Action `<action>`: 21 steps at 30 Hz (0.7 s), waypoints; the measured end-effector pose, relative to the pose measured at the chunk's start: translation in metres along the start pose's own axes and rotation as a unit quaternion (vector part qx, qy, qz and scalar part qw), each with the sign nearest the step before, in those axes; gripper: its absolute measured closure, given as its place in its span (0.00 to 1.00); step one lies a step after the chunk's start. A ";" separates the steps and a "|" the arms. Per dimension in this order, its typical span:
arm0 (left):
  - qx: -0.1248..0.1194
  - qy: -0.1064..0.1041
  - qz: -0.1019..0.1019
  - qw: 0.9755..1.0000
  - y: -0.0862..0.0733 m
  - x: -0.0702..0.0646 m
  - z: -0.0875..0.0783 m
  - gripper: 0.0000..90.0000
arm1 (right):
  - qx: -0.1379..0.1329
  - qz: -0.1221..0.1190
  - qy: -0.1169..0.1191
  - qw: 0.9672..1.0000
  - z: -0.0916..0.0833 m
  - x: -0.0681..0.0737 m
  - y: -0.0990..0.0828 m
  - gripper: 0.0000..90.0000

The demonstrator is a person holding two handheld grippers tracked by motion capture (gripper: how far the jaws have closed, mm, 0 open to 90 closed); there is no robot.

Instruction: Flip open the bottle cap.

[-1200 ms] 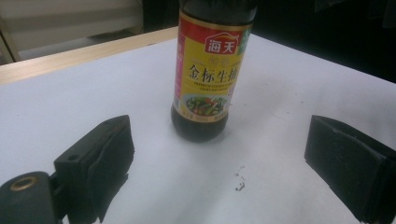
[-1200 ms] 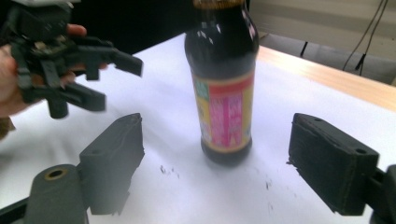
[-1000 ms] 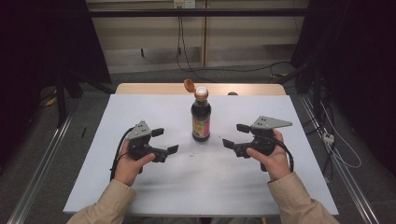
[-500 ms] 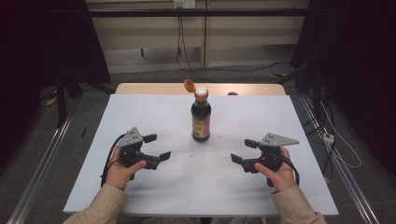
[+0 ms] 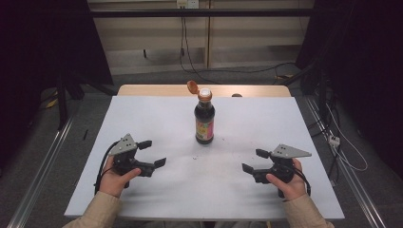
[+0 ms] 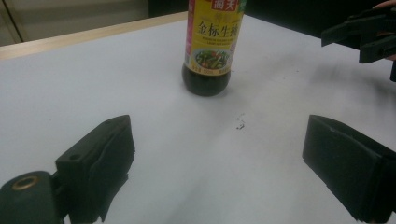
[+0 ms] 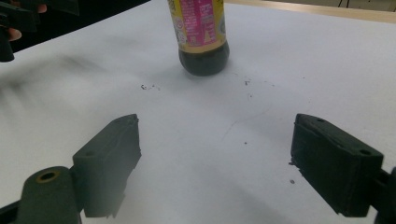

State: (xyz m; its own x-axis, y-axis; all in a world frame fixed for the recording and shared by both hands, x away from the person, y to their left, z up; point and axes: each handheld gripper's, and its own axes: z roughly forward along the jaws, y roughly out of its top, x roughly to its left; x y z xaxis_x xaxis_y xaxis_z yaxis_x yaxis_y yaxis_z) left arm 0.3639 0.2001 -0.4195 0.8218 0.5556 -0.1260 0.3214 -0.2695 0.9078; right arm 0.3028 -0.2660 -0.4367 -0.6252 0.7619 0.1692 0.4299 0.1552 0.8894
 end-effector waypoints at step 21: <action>0.004 0.015 -0.003 1.000 -0.016 0.004 -0.024 0.10 | -0.006 0.005 -0.016 1.000 -0.017 -0.007 -0.017 0.18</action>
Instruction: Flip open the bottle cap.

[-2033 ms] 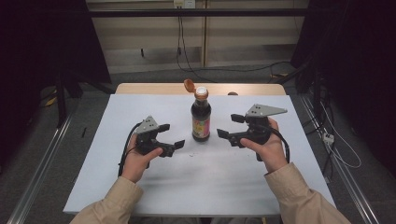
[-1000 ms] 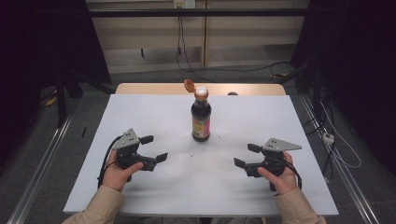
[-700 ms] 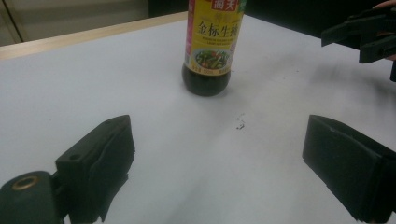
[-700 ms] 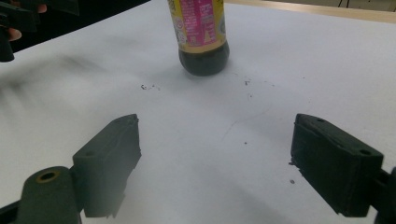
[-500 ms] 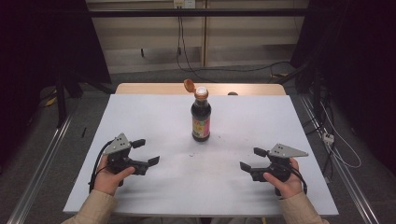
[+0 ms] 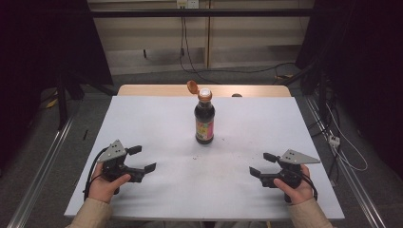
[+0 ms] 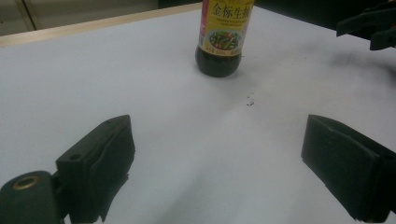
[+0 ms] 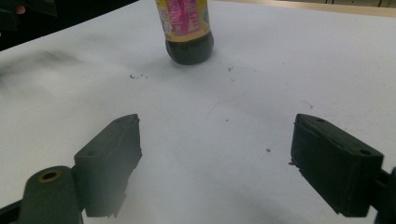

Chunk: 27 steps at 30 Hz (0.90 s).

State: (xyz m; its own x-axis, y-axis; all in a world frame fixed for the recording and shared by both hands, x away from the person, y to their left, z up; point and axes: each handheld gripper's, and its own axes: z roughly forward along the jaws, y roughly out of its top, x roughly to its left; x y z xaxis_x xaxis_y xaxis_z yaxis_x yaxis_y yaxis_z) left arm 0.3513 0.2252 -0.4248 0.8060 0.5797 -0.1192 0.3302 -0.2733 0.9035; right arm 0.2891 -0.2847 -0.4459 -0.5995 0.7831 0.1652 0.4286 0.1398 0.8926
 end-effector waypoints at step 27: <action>0.006 0.005 0.004 1.000 -0.008 0.003 -0.008 0.11 | 0.002 -0.003 -0.005 1.000 -0.002 -0.001 -0.007 0.18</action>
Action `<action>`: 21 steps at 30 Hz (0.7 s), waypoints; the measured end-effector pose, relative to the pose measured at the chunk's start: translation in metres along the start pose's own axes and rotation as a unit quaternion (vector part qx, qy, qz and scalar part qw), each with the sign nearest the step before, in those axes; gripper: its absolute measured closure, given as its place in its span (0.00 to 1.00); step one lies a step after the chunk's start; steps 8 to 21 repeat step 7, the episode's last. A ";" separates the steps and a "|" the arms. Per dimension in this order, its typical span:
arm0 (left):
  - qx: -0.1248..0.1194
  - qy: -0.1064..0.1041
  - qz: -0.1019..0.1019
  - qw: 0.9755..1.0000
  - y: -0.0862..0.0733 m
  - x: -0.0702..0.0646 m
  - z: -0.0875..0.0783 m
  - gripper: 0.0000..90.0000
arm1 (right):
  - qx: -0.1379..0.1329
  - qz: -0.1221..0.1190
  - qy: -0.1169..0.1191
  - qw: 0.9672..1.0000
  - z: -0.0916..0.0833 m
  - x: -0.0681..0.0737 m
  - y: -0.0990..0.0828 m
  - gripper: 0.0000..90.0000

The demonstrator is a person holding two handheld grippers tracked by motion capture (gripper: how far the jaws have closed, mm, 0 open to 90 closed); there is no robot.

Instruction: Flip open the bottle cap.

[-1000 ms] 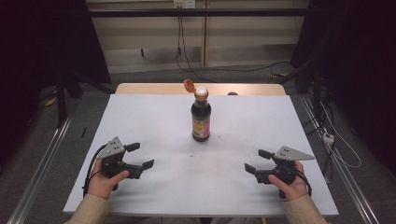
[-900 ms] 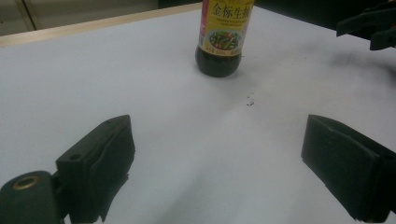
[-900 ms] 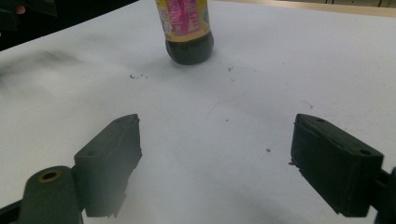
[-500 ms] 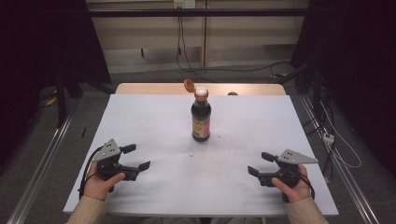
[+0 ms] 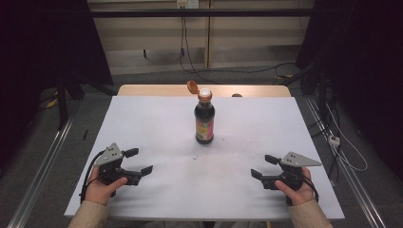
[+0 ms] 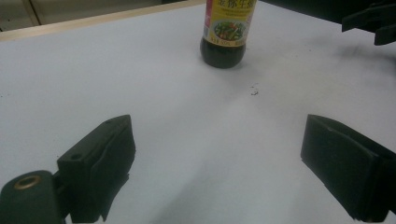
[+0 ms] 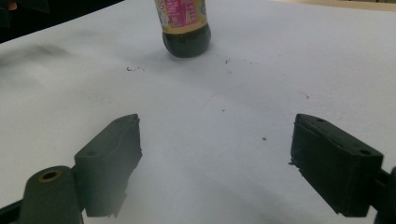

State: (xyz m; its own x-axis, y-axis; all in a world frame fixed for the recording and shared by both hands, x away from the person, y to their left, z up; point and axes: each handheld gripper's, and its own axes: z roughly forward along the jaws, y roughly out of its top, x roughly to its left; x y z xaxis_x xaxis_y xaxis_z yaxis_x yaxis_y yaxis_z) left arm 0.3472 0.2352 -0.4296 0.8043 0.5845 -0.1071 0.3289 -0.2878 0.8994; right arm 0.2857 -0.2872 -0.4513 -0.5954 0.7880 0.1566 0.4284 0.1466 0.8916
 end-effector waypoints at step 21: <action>-0.001 0.004 -0.002 1.000 0.000 0.000 0.000 0.11 | 0.003 -0.004 0.000 1.000 0.000 0.000 0.000 0.18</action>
